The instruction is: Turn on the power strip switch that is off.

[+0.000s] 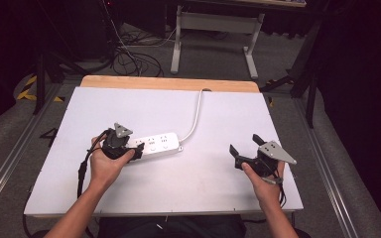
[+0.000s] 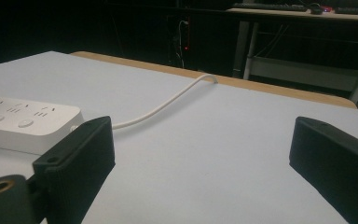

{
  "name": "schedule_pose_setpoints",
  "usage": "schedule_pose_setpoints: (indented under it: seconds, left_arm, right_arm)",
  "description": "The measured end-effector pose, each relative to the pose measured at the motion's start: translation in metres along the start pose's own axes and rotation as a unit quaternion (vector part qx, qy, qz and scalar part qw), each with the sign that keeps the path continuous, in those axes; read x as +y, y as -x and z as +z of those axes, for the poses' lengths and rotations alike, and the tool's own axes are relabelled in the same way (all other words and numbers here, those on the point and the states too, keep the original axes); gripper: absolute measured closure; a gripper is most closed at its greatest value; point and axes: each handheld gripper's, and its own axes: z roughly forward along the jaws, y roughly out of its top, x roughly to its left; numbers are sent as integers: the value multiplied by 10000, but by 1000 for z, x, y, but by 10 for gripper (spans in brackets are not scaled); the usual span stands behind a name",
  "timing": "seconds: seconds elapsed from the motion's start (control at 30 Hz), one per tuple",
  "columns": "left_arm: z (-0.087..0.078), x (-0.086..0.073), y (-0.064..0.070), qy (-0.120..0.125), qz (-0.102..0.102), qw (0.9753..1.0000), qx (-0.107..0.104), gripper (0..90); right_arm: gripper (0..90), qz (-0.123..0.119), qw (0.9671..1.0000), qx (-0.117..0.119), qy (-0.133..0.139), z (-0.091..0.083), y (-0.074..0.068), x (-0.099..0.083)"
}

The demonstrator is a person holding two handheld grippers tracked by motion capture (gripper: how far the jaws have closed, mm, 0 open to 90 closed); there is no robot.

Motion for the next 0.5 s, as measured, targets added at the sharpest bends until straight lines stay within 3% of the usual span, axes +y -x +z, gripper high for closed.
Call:
schedule_pose_setpoints:
  seconds: [0.23,0.5]
  left_arm:
    - [-15,-2,-1,559,87,9984,-51,47]
    - [-32,-11,-4,948,-52,9955,24,38]
  right_arm:
    - [70,18,10000,7,-22,1,-1,0]
    - [70,7,10000,13,-34,0,0,0]
